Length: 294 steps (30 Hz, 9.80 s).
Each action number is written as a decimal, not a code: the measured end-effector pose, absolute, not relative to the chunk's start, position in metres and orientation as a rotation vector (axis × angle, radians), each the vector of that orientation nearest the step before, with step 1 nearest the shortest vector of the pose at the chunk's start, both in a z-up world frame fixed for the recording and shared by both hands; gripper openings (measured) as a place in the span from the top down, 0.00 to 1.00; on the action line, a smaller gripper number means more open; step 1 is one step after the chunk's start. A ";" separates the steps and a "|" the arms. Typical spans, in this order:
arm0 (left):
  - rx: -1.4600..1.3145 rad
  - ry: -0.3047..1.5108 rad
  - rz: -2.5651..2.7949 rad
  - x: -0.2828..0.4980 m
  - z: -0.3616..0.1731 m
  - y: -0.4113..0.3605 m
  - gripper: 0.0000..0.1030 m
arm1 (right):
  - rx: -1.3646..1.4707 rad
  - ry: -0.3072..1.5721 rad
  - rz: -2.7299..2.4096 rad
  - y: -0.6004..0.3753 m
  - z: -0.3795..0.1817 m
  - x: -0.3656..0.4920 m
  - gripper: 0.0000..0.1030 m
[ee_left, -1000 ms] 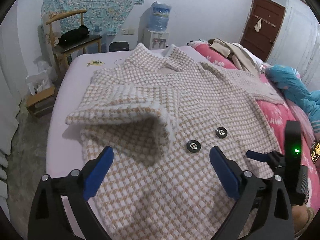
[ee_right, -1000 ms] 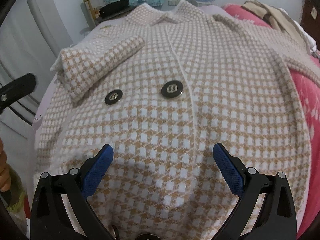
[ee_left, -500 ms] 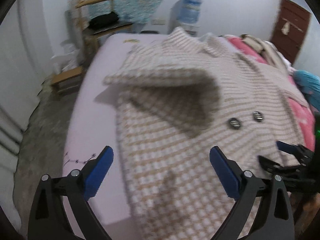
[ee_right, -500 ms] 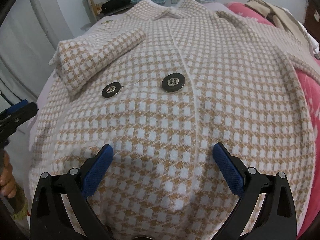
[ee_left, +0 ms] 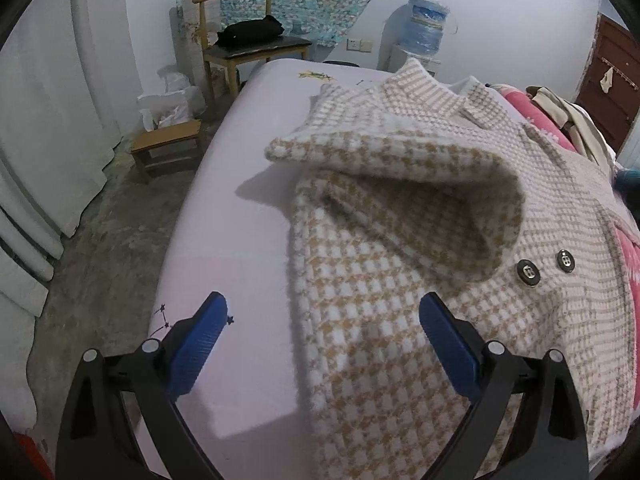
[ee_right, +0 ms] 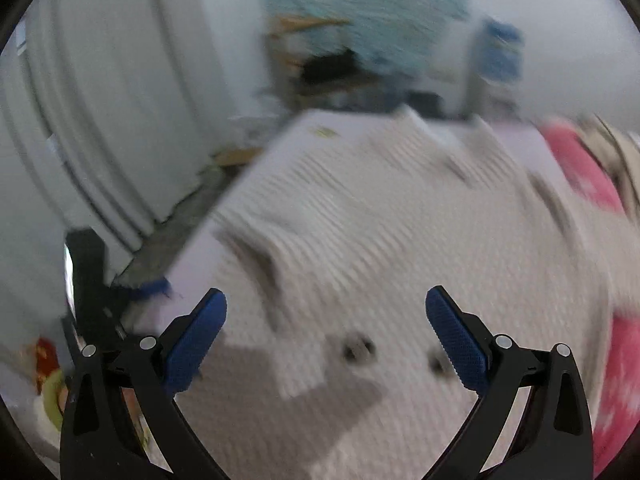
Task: Fold large clothes
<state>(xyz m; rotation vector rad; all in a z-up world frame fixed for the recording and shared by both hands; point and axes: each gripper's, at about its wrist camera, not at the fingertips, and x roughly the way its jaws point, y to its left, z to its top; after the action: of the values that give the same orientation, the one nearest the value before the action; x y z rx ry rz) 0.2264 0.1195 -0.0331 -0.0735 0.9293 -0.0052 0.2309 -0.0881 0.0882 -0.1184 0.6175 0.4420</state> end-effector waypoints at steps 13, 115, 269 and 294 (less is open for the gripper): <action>-0.090 0.952 0.008 0.218 -0.043 0.124 0.08 | -0.153 0.781 0.484 -0.044 0.060 0.322 0.83; -0.163 0.997 -0.004 0.248 -0.053 0.125 0.66 | 0.065 0.614 0.478 -0.124 0.083 0.266 0.91; 0.002 0.707 -0.075 0.246 0.011 0.114 0.59 | -0.063 0.832 0.240 -0.189 0.028 0.403 0.72; -0.014 0.951 -0.175 0.382 -0.009 0.088 0.50 | -0.030 0.779 0.203 -0.224 0.056 0.370 0.47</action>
<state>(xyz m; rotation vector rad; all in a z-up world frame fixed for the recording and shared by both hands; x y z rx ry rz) 0.3817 0.0879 -0.0089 -0.0140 0.9512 -0.1755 0.3698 -0.2238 0.0562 -0.0300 0.7792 0.2033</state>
